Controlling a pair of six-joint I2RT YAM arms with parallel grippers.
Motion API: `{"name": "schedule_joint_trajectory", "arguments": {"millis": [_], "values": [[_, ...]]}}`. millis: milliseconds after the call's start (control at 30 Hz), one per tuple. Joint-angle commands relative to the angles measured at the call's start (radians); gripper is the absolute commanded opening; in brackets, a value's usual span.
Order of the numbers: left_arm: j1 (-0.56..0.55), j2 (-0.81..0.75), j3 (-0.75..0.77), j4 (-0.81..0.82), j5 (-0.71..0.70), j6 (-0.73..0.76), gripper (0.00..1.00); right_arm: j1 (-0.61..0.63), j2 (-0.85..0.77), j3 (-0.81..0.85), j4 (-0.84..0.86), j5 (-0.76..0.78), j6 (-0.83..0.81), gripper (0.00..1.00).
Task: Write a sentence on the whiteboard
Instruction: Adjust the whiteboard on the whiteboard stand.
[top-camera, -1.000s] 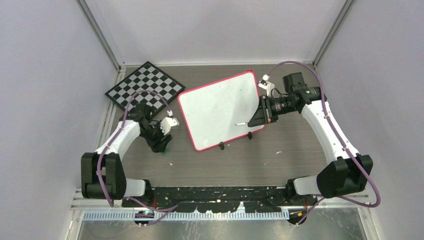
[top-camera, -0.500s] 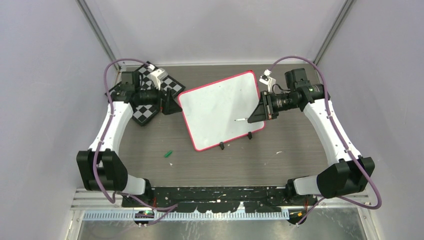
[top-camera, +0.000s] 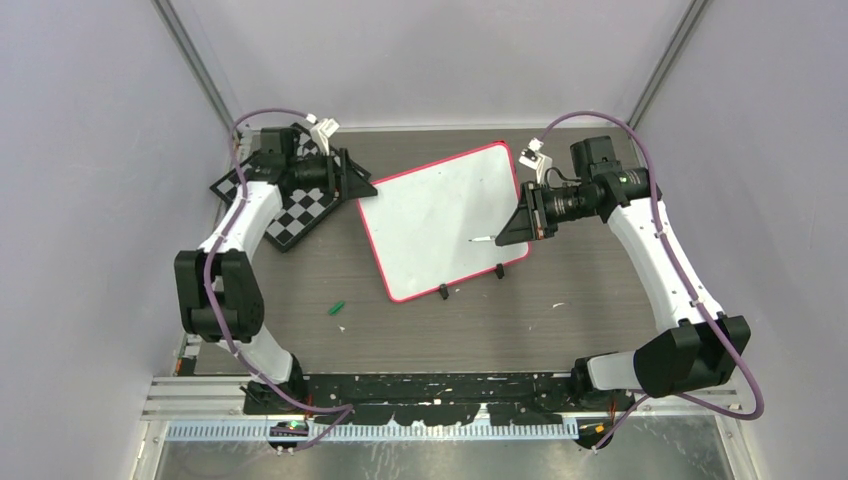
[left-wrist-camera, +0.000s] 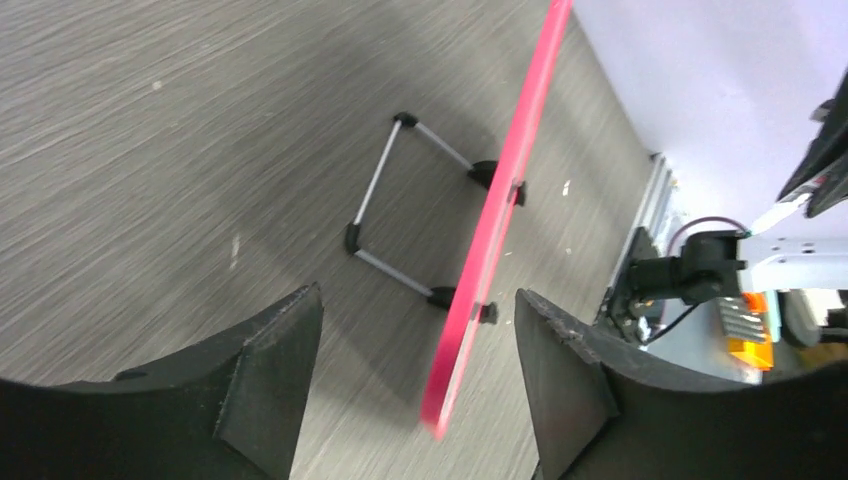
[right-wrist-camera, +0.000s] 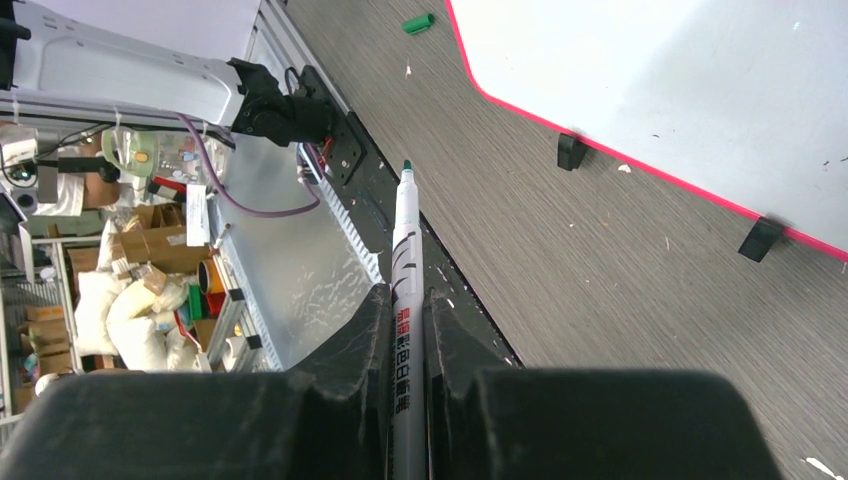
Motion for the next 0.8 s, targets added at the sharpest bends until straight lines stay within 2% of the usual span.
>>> {"name": "schedule_joint_trajectory", "arguments": {"millis": [0,400,533,667,767], "values": [[-0.046,0.030,0.049,0.130,0.098,-0.089,0.68,-0.001,-0.027,0.049,-0.008,-0.020,-0.021,0.00],[-0.130,0.079,0.074,0.168,0.146,-0.091,0.21,-0.004,-0.029,0.059,-0.058,-0.024,-0.068,0.00],[-0.134,0.076,0.067,0.243,0.173,-0.143,0.00,-0.005,-0.032,0.056,-0.071,-0.026,-0.083,0.00],[-0.138,0.072,0.059,0.358,0.184,-0.240,0.00,-0.006,-0.030,0.055,-0.076,-0.035,-0.087,0.00],[-0.138,0.059,0.017,0.596,0.190,-0.382,0.00,-0.005,-0.029,0.056,-0.078,-0.041,-0.090,0.00]]}}
